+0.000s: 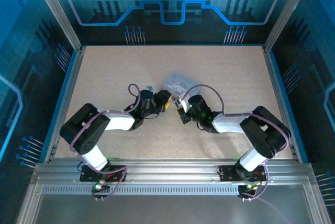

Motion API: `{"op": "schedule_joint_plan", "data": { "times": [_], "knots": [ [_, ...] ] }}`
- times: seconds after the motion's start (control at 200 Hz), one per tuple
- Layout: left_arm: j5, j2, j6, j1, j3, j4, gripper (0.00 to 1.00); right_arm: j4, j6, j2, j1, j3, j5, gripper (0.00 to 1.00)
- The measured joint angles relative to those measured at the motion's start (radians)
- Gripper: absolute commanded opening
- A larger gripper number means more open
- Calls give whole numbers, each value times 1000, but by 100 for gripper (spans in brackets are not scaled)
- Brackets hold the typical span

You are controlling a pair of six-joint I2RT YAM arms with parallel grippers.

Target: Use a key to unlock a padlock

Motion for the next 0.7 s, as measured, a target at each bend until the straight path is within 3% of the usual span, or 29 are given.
{"op": "schedule_joint_plan", "data": {
  "times": [0.205, 0.51, 0.7],
  "knots": [
    [-13, -80, 72, 45, -7, -103, 51, 1, 92, -35, -57, -15, -85, 0],
    [-7, -120, 201, 106, 8, -285, 62, -24, 227, -50, -129, -25, -187, 0],
    [28, -112, 333, 159, 117, -448, 73, -43, 294, -50, -159, -25, -225, 0]
  ]
}}
